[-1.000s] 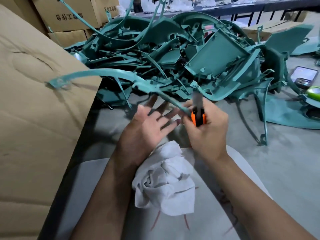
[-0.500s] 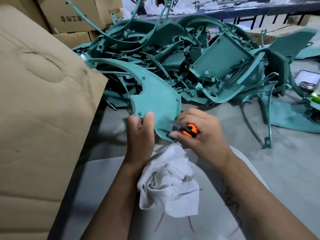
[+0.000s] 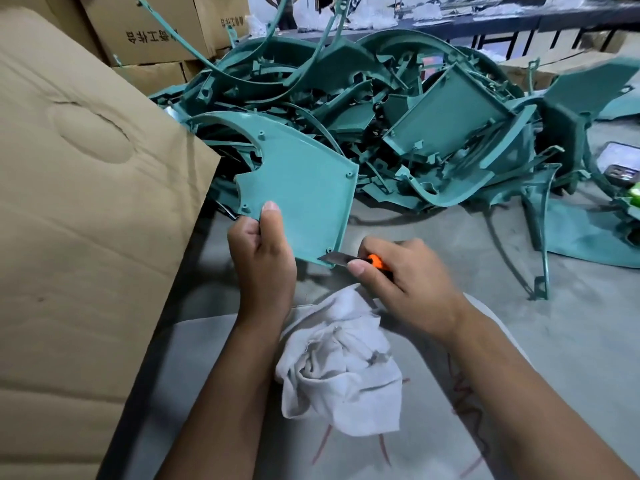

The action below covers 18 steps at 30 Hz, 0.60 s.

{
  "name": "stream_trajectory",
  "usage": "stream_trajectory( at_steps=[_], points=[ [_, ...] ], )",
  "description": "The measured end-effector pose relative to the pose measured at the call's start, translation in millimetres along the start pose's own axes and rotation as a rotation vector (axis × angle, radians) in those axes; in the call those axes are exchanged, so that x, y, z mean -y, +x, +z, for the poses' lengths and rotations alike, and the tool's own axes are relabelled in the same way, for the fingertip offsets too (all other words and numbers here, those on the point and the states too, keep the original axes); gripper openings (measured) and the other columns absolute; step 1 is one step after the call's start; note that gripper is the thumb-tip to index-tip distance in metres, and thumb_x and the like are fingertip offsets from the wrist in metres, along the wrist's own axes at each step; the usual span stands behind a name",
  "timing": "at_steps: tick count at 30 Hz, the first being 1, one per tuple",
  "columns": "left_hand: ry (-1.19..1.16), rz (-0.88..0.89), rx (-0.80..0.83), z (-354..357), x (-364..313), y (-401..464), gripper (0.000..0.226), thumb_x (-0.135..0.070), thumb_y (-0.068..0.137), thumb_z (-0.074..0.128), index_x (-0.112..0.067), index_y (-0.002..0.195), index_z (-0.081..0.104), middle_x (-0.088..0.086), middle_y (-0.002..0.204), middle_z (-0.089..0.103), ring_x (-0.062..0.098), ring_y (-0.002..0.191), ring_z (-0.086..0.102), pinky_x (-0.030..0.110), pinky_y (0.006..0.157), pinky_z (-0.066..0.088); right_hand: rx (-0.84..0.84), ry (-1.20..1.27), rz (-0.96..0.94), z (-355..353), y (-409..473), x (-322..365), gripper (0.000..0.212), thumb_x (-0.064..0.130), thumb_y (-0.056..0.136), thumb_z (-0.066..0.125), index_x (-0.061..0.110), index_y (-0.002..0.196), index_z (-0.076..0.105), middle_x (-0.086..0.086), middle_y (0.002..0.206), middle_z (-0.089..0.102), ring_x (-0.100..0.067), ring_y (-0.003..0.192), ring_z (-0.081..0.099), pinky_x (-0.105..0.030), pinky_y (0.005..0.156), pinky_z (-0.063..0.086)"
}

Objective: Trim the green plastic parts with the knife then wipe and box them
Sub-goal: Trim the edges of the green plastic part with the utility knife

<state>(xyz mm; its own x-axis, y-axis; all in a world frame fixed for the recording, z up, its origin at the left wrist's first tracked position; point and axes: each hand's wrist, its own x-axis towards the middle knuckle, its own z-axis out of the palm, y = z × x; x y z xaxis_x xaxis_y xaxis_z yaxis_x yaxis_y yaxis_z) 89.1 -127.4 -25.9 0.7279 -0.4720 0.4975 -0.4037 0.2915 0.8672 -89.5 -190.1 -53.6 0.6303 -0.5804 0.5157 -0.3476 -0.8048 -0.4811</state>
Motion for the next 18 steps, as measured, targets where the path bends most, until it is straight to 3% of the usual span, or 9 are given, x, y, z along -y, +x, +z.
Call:
stream_trajectory(
  at_steps=[3,4,6,10,13,16,18],
  points=[
    [-0.071,-0.092,0.013,-1.3,0.7,2.5,0.043,-0.042,0.086,0.049,-0.032,0.052,0.026,-0.015,0.057,0.025,0.014,0.058,0.025,0.041,0.055,0.029,-0.088,-0.01,-0.009,0.3,0.1,1.5,0.047,0.063,0.103,0.038,0.024,0.081,0.049,0.01,0.055,0.047,-0.012,0.053,0.048,-0.037,0.051,0.038],
    [-0.127,-0.139,0.028,-2.3,1.9,2.5,0.042,-0.044,0.084,0.051,-0.027,0.055,0.026,-0.004,0.062,0.026,0.018,0.062,0.026,0.051,0.057,0.03,-0.138,-0.007,0.003,-0.5,0.5,1.4,0.045,0.06,0.104,0.04,0.022,0.082,0.049,0.009,0.056,0.046,-0.015,0.053,0.048,-0.039,0.051,0.04],
    [-0.178,-0.184,0.068,-4.7,2.7,0.9,0.044,-0.045,0.082,0.053,-0.016,0.06,0.027,0.006,0.068,0.026,0.024,0.065,0.026,0.06,0.056,0.03,-0.226,-0.007,0.036,-2.7,1.1,0.7,0.041,0.055,0.105,0.042,0.022,0.083,0.048,0.009,0.057,0.043,-0.02,0.052,0.046,-0.041,0.051,0.04],
    [-0.171,-0.184,0.184,-9.4,3.9,-0.6,0.042,-0.046,0.082,0.055,-0.013,0.068,0.034,0.013,0.071,0.026,0.031,0.066,0.027,0.055,0.057,0.03,-0.365,-0.083,0.121,-5.5,1.0,1.8,0.037,0.052,0.105,0.044,0.023,0.081,0.042,0.01,0.056,0.037,-0.021,0.054,0.04,-0.036,0.052,0.03],
    [-0.244,-0.24,0.234,-14.7,2.8,-1.0,0.029,-0.042,0.08,0.058,-0.014,0.079,0.052,0.007,0.079,0.044,0.023,0.073,0.043,0.041,0.064,0.036,-0.45,-0.129,0.19,-7.3,2.3,-1.6,0.04,0.049,0.107,0.047,0.02,0.08,0.042,0.009,0.054,0.037,-0.022,0.051,0.038,-0.034,0.053,0.025],
    [-0.414,-0.354,0.206,-16.7,0.7,-0.8,0.017,-0.028,0.09,0.058,-0.015,0.08,0.061,-0.003,0.072,0.071,0.011,0.069,0.07,0.025,0.064,0.053,-0.491,-0.143,0.278,-9.5,3.9,-8.2,0.046,0.049,0.106,0.046,0.012,0.08,0.05,0.0,0.053,0.045,-0.026,0.05,0.044,-0.038,0.05,0.031],
    [-0.5,-0.492,0.141,-16.6,0.9,0.7,0.015,-0.03,0.09,0.061,-0.015,0.093,0.063,-0.008,0.074,0.076,0.01,0.073,0.075,0.03,0.069,0.059,-0.528,-0.129,0.317,-9.1,3.8,-7.5,0.047,0.048,0.107,0.045,0.011,0.078,0.048,-0.001,0.054,0.045,-0.025,0.05,0.043,-0.04,0.05,0.033]
  ],
)
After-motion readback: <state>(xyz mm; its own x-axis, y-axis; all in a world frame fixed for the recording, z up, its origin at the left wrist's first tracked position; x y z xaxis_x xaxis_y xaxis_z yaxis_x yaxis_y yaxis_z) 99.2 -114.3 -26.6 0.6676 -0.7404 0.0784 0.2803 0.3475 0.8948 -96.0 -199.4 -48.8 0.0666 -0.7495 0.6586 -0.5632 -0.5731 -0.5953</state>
